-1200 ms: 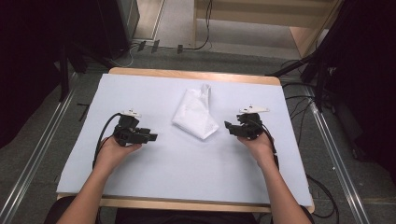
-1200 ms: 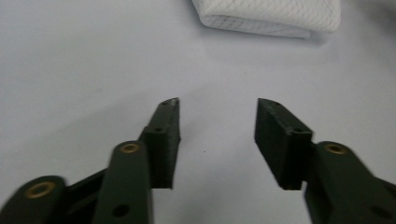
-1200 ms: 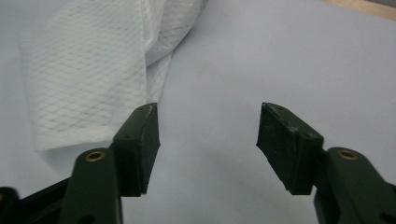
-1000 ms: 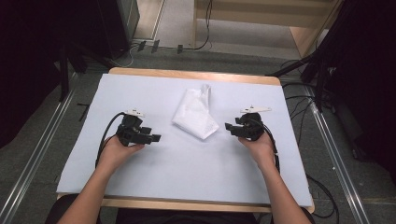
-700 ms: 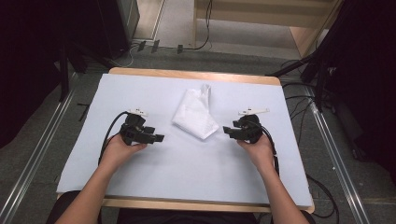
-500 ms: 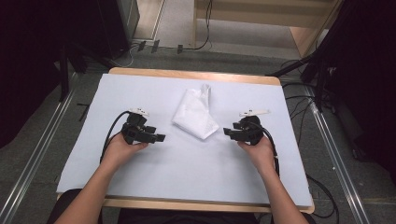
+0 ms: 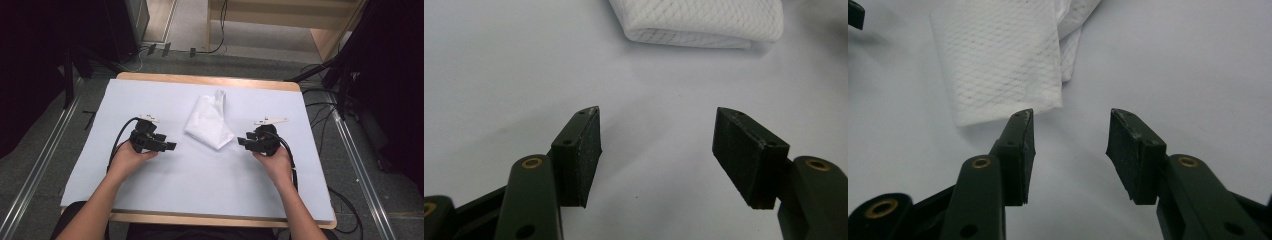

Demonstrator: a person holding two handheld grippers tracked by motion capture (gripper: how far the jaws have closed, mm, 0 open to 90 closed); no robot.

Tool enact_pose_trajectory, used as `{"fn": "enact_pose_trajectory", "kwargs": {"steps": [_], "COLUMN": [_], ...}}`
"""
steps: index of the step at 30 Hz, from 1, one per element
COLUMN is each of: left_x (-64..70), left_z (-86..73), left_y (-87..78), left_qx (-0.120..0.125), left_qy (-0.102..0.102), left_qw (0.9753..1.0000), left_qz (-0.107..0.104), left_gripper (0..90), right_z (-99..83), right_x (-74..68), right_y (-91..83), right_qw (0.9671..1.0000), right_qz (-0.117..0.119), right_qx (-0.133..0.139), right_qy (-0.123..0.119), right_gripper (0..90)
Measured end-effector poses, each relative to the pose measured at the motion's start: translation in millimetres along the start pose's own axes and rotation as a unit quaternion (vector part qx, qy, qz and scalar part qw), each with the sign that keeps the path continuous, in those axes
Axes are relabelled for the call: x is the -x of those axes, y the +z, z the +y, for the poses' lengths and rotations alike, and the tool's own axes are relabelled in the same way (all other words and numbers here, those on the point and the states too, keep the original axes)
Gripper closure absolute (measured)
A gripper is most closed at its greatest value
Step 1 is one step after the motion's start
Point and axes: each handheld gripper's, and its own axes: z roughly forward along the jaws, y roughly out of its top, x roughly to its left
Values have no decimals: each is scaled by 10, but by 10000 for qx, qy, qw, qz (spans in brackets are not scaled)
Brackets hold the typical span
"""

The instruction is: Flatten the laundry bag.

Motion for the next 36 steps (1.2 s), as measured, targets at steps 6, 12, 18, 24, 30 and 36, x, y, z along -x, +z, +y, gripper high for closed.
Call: {"fn": "enact_pose_trajectory", "kwargs": {"steps": [6, 12, 18, 24, 30, 36], "left_x": [-19, -46, -58, -73, -101, -116], "left_z": [-24, -18, -30, -39, -49, -50], "left_y": [-38, -51, -84, -116, -144, -149], "left_qx": [11, 48, 48, 115, 141, 140], "left_qy": [-2, -14, -30, -35, -51, -38], "left_qw": [10000, 10000, 9999, 9998, 9997, 9997], "left_qz": [25, 40, 133, 146, 178, 185], "left_gripper": [369, 369, 369, 369, 369, 370], "right_z": [0, -13, -22, 12, 46, 34], "right_x": [-28, -18, 19, 76, 82, 103], "right_y": [7, 21, 86, 222, 353, 415], "right_qw": [10000, 9999, 10000, 9998, 9998, 9994], "right_qz": [46, 70, 45, 76, 60, 26], "right_qx": [-28, -92, -39, -138, -211, -335], "right_qy": [-5, -27, -32, 89, 40, 9], "right_gripper": [597, 747, 893, 900, 900, 900]}}
